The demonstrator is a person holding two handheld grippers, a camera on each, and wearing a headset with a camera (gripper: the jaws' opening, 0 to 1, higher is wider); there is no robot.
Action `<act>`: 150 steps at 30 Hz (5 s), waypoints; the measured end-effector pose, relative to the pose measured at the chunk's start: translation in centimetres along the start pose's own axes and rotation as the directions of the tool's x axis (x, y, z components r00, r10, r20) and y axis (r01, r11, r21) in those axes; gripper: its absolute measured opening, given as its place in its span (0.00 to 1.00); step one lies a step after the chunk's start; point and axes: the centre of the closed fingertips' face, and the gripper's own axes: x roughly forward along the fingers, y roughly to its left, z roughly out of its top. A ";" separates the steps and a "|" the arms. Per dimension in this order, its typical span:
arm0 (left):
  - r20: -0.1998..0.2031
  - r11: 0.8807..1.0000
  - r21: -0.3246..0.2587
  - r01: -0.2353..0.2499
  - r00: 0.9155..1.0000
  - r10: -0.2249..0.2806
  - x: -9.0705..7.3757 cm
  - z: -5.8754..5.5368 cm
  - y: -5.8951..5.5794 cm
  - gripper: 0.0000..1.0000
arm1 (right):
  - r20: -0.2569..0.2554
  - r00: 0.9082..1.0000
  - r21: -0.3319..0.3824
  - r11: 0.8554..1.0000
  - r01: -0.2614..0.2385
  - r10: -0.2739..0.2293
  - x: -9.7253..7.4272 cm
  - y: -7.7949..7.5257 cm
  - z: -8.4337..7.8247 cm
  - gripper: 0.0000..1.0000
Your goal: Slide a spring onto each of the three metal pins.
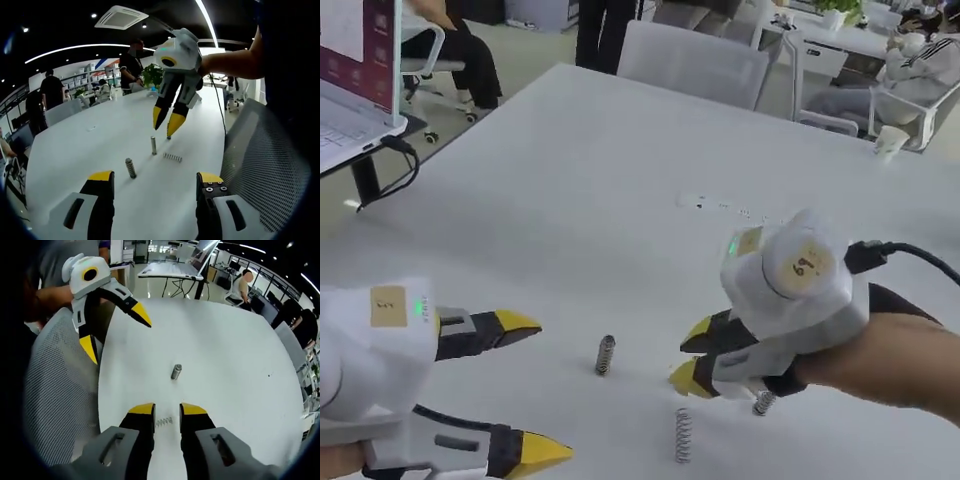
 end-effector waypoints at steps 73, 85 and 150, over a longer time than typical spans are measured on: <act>0.013 0.977 -0.028 0.210 0.978 -0.210 2.7 1.4 -3.2 0.39 | -0.030 0.993 0.116 0.987 -0.107 0.111 1.6 4.2 -1.8 0.08; 0.040 0.958 0.004 0.286 0.957 -0.286 3.9 3.0 -4.6 0.29 | -0.012 0.984 -0.001 0.984 -0.180 0.180 0.0 5.8 0.5 0.08; 0.264 0.918 -0.062 0.392 0.893 -0.364 1.2 8.1 -5.8 0.02 | 0.545 0.759 0.117 0.864 -0.489 0.356 -7.7 5.9 4.8 0.13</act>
